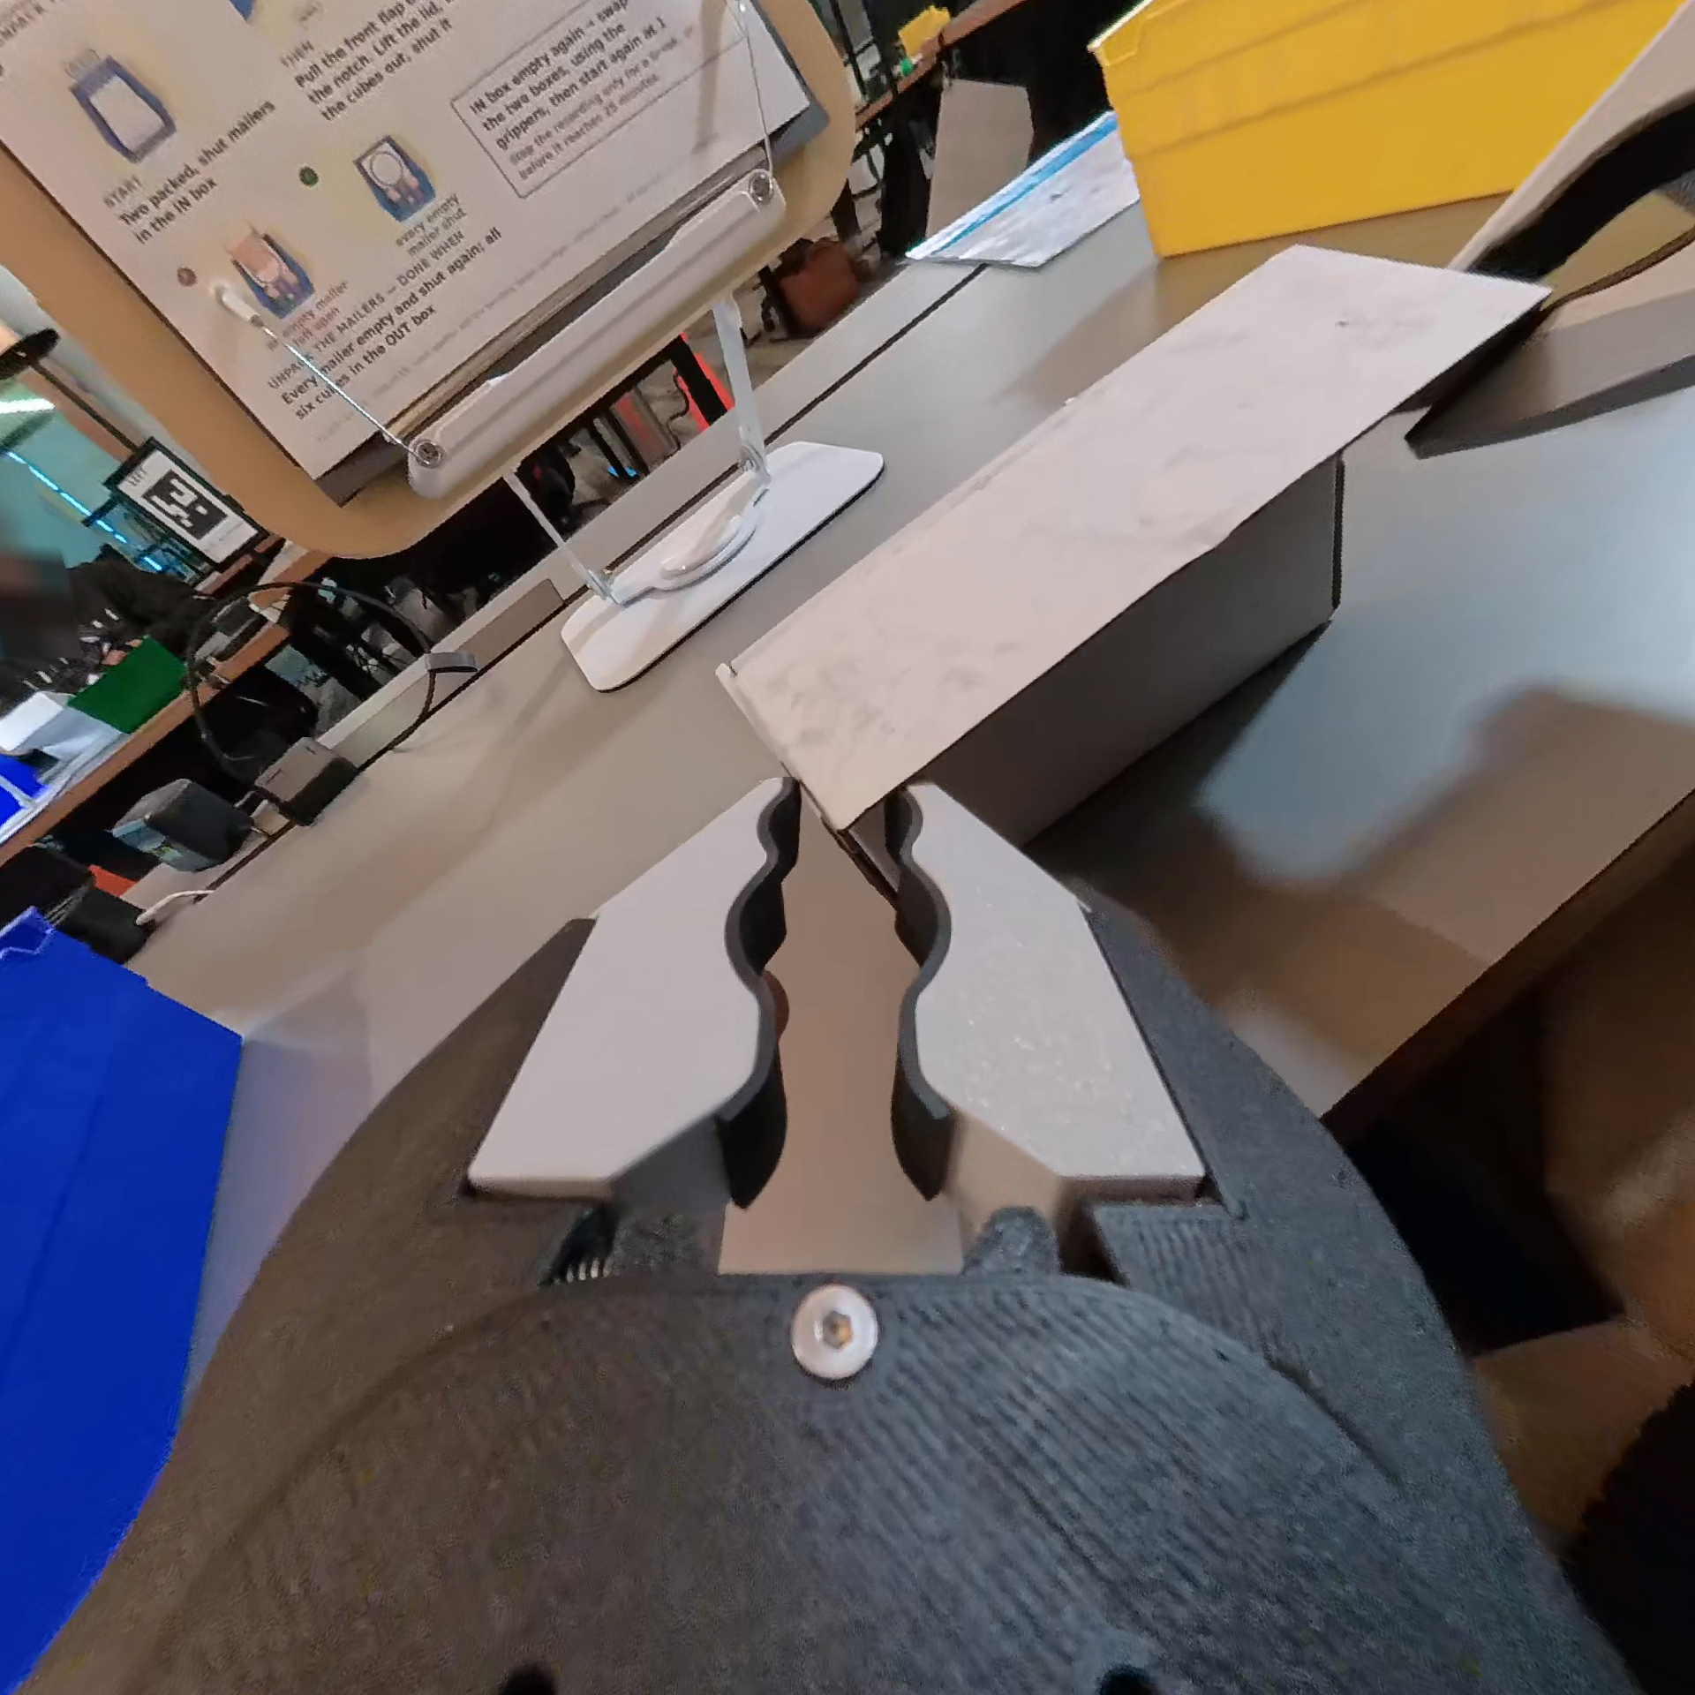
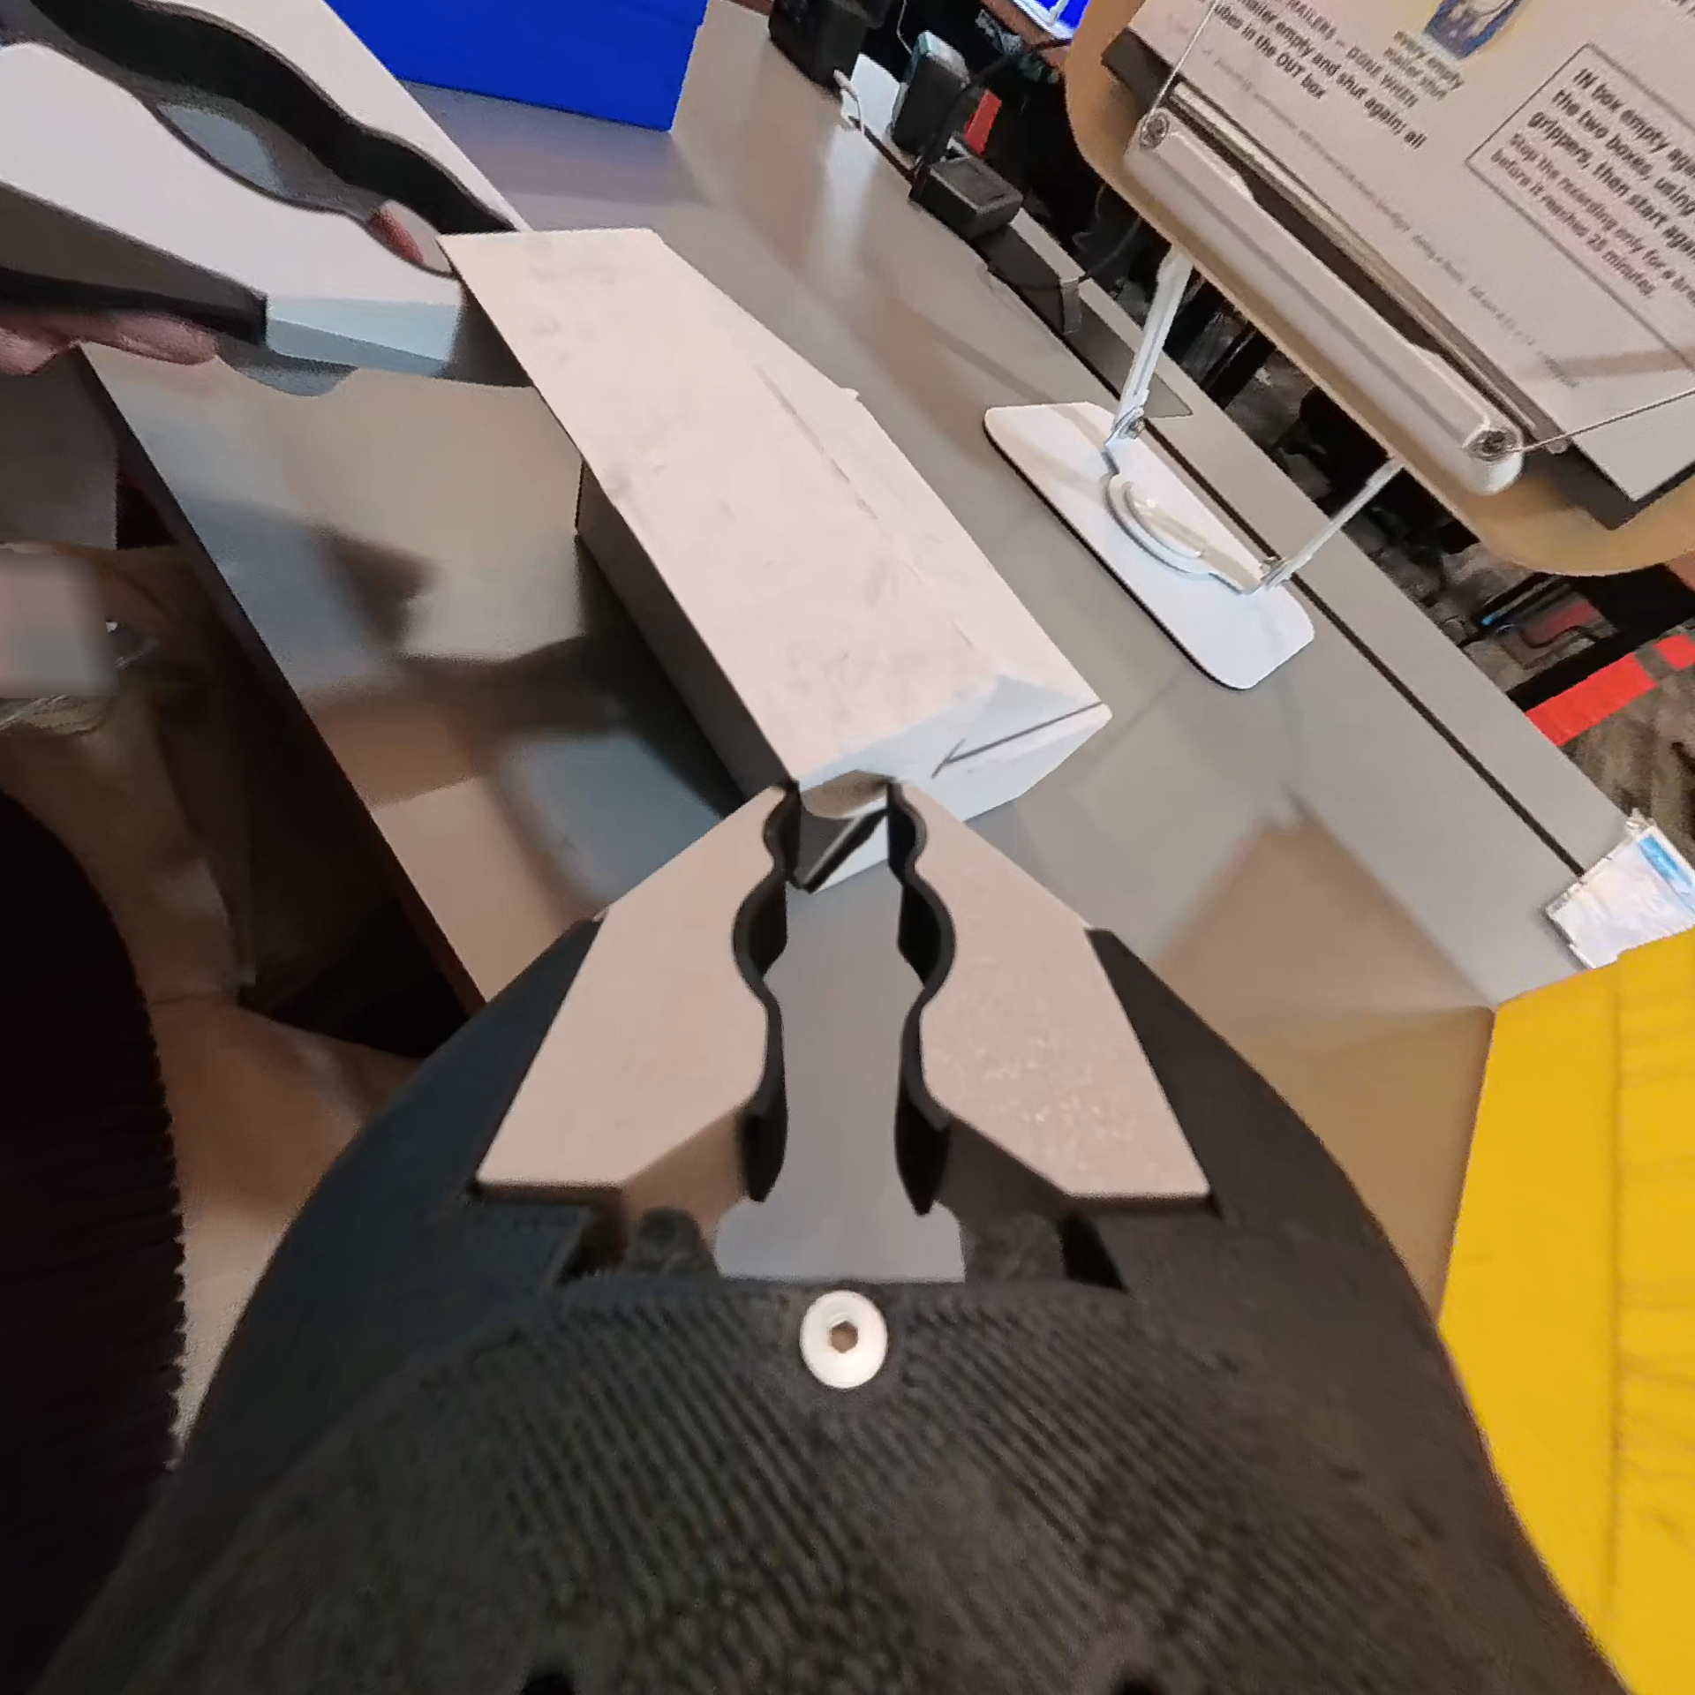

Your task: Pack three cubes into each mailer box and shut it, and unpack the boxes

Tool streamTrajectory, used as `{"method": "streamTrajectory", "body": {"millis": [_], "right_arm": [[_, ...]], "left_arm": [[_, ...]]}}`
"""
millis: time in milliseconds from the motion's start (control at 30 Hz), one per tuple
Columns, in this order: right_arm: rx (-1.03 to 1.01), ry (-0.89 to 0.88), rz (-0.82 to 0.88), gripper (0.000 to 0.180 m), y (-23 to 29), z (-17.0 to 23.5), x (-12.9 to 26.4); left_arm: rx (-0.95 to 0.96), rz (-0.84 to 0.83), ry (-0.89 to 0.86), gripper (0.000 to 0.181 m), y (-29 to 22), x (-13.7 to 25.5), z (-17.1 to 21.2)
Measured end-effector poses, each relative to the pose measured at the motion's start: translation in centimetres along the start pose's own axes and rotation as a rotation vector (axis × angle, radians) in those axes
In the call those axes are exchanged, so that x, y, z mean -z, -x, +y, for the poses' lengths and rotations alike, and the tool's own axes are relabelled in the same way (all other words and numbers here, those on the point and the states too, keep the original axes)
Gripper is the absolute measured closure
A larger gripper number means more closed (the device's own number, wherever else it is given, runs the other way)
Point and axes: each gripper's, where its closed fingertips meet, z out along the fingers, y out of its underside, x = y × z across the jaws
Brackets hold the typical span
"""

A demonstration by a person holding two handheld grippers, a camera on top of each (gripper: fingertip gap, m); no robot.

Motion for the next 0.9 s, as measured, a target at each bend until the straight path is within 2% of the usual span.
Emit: {"method": "streamTrajectory", "body": {"millis": [200,433,900], "right_arm": [[-0.019,0.002,-0.033,0.168,0.2,-0.3,0.2],[-0.07,0.068,-0.083,0.171,0.5,0.3,0.5],[-0.042,0.16,-0.08,0.175,0.7,1.6,0.4]], "left_arm": [[0.007,-0.001,-0.013,0.172,0.4,0.3,-0.4],[0.01,0.06,0.0,0.172,-0.3,0.4,-0.1],[-0.047,0.134,0.07,0.17,-1.8,0.2,1.2]]}}
